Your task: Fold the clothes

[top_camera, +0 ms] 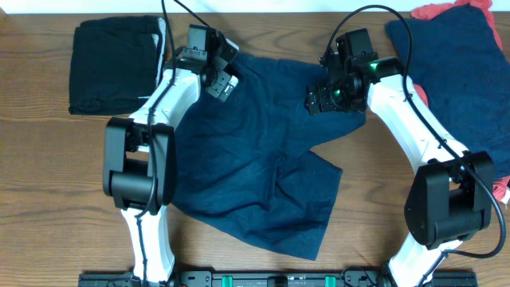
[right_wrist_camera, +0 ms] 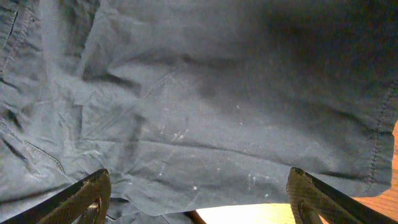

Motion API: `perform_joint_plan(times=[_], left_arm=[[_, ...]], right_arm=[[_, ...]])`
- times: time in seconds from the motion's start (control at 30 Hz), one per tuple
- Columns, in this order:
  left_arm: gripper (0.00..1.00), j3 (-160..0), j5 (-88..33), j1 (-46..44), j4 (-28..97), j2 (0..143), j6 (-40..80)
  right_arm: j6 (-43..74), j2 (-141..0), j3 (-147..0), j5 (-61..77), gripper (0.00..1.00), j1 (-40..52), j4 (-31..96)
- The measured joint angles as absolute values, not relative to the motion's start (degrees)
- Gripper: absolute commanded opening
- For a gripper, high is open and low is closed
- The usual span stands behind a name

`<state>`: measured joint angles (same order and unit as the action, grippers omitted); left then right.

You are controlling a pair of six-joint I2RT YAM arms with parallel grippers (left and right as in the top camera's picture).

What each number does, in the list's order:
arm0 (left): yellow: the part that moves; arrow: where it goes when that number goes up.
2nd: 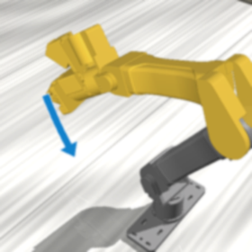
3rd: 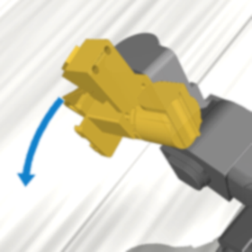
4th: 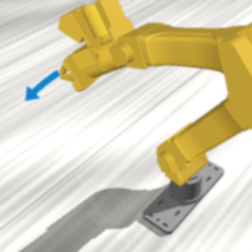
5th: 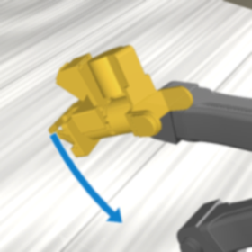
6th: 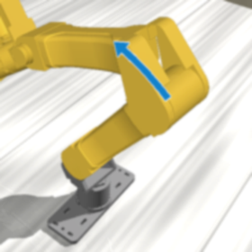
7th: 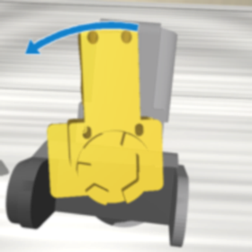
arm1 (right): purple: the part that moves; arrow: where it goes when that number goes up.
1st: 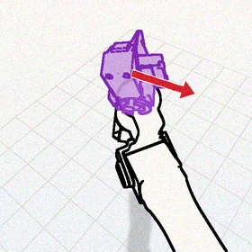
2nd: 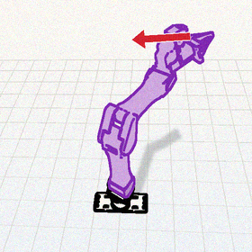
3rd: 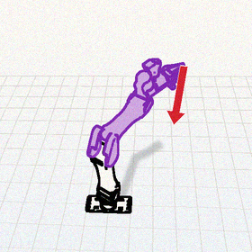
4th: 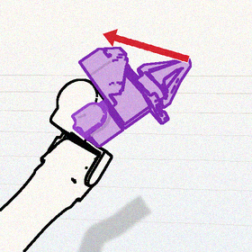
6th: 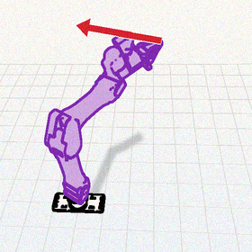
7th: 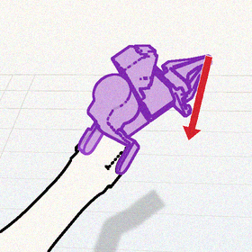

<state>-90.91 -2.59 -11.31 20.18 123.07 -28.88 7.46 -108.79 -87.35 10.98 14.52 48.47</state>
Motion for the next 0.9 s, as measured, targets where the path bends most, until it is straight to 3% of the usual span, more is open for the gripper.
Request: perform_joint_plan(times=[0.03, 0.07, 0.13, 0.53, 0.9], left_arm=[[0.52, -90.9, -2.5, -11.3, 19.1, 123.5, -29.1], [0.39, -90.9, -2.5, -11.3, 18.0, 123.7, -29.5], [0.27, -90.9, -2.2, -11.3, 15.8, 124.0, -29.7], [0.11, -90.9, 1.3, -11.2, 9.6, 124.0, -26.2], [0.11, -90.9, 6.9, -4.5, 7.6, 124.7, -21.2]], right_arm=[[7.4, -108.8, -87.4, 10.9, 0.89, 14.5, 48.4], [7.5, -108.8, -87.4, 10.8, 0.89, 14.5, 48.4], [7.5, -108.8, -87.4, 10.7, 0.89, 14.5, 48.3], [7.5, -108.8, -87.4, 9.9, 0.89, 14.5, 47.8], [7.5, -108.8, -87.4, 9.5, 0.89, 14.5, 47.3]])
